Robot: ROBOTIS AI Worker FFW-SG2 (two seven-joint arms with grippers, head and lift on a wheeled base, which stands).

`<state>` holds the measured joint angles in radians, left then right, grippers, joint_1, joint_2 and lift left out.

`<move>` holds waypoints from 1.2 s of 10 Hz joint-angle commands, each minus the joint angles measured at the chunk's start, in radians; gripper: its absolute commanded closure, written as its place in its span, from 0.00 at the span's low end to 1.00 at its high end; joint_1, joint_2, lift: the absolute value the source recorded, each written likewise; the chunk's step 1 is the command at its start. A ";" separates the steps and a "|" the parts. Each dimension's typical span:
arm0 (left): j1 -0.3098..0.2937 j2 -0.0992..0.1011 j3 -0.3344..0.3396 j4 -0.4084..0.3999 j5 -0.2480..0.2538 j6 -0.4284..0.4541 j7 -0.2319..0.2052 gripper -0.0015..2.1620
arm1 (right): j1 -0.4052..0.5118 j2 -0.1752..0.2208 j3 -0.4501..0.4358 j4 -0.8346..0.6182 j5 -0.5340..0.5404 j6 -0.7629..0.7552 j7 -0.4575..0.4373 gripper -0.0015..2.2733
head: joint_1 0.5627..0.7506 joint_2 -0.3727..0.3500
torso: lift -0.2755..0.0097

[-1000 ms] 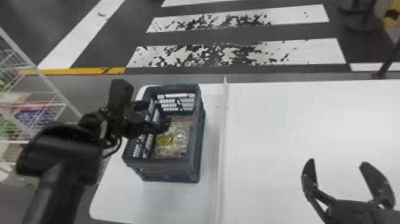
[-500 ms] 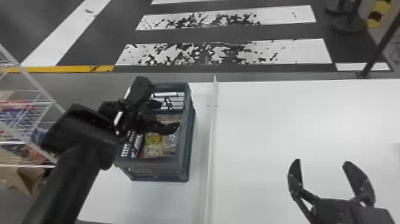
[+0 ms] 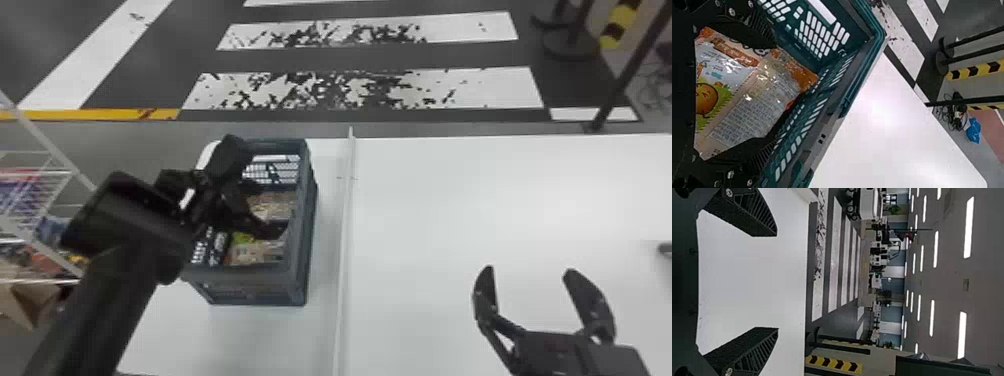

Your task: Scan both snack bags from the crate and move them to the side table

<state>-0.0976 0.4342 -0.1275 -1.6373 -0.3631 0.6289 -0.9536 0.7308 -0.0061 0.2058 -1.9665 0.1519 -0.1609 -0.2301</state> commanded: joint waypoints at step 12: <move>-0.074 -0.086 -0.020 0.240 -0.065 0.002 0.001 0.99 | -0.045 -0.026 0.003 0.028 -0.031 0.056 0.001 0.03 | 0.70 0.72 | 0.70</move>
<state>-0.1811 0.3525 -0.1718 -1.3853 -0.4495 0.6283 -0.9497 0.6859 -0.0322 0.2092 -1.9402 0.1214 -0.1065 -0.2285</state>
